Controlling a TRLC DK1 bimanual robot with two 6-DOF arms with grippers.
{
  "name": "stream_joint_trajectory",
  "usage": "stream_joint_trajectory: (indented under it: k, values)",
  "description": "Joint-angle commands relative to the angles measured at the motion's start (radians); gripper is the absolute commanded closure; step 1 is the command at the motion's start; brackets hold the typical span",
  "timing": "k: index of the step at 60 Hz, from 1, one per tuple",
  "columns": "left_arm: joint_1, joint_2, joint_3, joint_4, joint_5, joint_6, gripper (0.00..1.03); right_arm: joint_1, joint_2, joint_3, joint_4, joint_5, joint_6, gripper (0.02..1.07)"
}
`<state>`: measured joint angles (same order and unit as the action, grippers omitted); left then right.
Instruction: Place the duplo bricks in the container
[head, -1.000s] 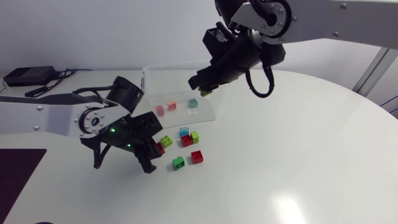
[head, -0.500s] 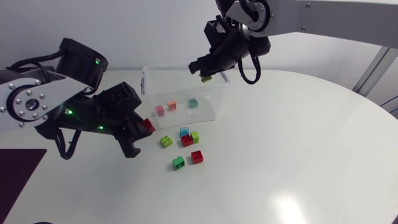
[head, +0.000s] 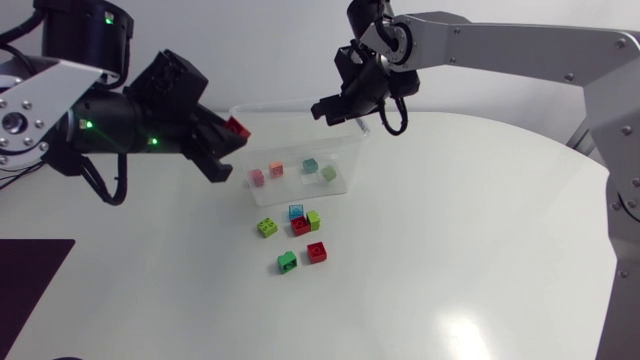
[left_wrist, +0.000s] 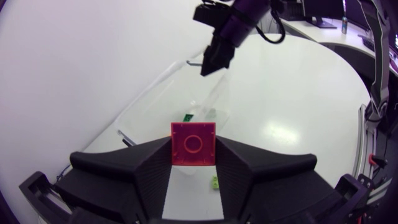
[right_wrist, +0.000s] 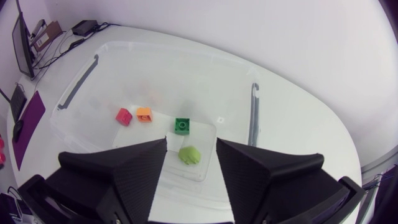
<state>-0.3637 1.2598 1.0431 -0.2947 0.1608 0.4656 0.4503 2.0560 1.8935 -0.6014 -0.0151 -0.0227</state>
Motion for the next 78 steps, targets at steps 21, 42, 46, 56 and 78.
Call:
stream_joint_trajectory:
  k: [21, 42, 46, 56, 78]
  values:
    - [0.039, 0.365, 0.204, 0.218, 0.003, -0.127, 0.72, 0.067, -0.273, -0.271, -0.012, 0.010, -0.010, 0.16]
    - [0.074, 0.616, 0.426, 0.255, -0.053, -0.177, 0.71, 0.205, -0.482, -0.645, 0.014, -0.014, -0.005, 0.16]
    - [0.077, 0.645, 0.457, 0.255, -0.066, -0.182, 0.68, 0.218, -0.482, -0.691, 0.029, -0.026, -0.003, 0.16]
    - [0.080, 0.670, 0.482, 0.255, -0.093, -0.186, 0.18, 0.246, -0.442, -0.752, 0.043, -0.075, 0.000, 0.16]
    - [0.103, 0.428, 0.373, 0.230, -0.098, -0.203, 0.05, 0.284, -0.241, -0.674, 0.041, -0.074, 0.037, 0.16]
